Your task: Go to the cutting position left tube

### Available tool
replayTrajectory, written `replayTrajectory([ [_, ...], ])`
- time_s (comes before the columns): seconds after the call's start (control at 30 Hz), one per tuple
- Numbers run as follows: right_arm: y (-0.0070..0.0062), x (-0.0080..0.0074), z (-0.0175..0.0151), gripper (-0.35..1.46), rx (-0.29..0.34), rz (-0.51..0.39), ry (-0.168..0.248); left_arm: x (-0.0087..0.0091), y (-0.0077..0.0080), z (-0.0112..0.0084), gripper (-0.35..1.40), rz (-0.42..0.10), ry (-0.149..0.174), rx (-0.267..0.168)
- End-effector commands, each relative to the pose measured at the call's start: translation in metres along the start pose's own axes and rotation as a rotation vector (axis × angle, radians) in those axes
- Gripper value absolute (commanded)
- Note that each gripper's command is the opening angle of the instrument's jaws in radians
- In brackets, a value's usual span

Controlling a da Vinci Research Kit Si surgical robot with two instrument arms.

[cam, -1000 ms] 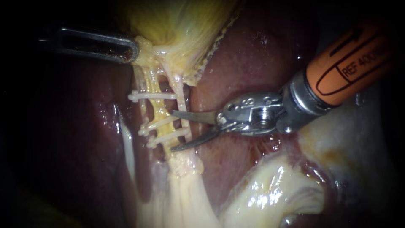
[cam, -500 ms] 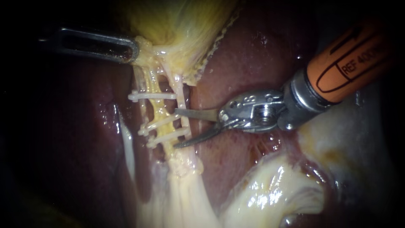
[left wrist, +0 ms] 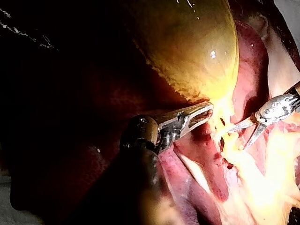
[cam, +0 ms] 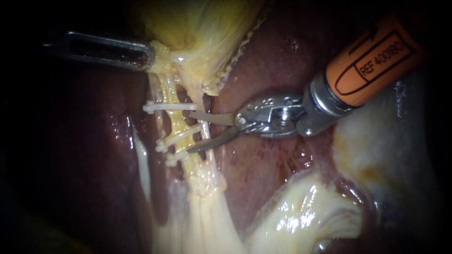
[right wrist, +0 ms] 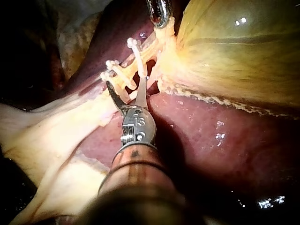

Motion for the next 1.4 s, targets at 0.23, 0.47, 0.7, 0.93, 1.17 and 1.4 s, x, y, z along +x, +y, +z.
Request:
replayTrajectory([
  [0.23, 0.0011, 0.0001, 0.0004, 1.27, 0.041, 0.000, -0.012, 0.0000, 0.0000, 0.0000, -0.35, 0.000, 0.000, 0.000],
  [0.47, 0.0014, 0.0005, 0.0009, 1.23, 0.146, 0.048, 0.099, 0.0000, 0.0000, 0.0000, -0.35, 0.000, 0.000, -0.001],
  [0.7, 0.0012, 0.0016, 0.0023, 1.18, 0.238, 0.090, 0.173, 0.0001, 0.0000, 0.0001, -0.35, 0.000, -0.001, -0.001],
  [0.93, 0.0004, 0.0028, 0.0045, 1.18, 0.268, 0.105, 0.198, 0.0001, -0.0001, 0.0001, -0.35, 0.000, 0.000, 0.002],
  [1.17, -0.0002, 0.0036, 0.0073, 1.22, 0.255, 0.133, 0.241, 0.0001, -0.0002, 0.0002, -0.35, 0.000, 0.000, 0.001],
  [1.4, -0.0002, 0.0047, 0.0086, 1.27, 0.247, 0.171, 0.287, 0.0001, -0.0002, 0.0002, -0.35, 0.000, 0.000, 0.001],
])
